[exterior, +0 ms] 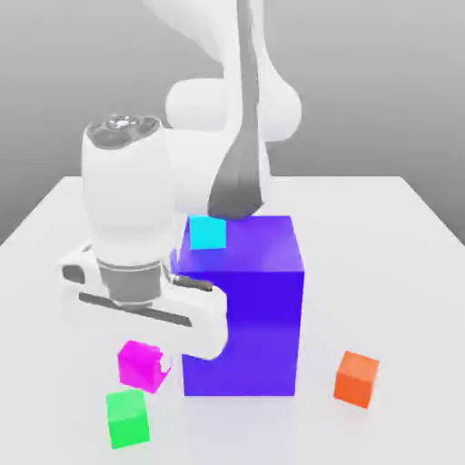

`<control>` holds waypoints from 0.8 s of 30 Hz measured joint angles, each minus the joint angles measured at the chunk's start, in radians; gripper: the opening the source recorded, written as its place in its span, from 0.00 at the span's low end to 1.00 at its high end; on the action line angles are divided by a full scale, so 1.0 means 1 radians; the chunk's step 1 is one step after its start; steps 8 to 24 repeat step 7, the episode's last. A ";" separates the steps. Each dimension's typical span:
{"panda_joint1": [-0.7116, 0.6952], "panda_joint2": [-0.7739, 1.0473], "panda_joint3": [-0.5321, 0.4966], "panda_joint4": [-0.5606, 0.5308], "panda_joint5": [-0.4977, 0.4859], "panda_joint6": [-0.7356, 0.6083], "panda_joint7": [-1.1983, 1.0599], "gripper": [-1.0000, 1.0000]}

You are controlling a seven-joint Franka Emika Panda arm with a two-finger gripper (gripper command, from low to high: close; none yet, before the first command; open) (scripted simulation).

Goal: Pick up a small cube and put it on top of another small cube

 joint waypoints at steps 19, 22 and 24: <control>-0.005 0.123 0.000 0.007 0.003 0.115 -0.012 1.00; -0.005 0.123 0.000 0.007 0.003 0.115 -0.012 1.00; -0.005 0.123 0.000 0.007 0.003 0.115 -0.012 1.00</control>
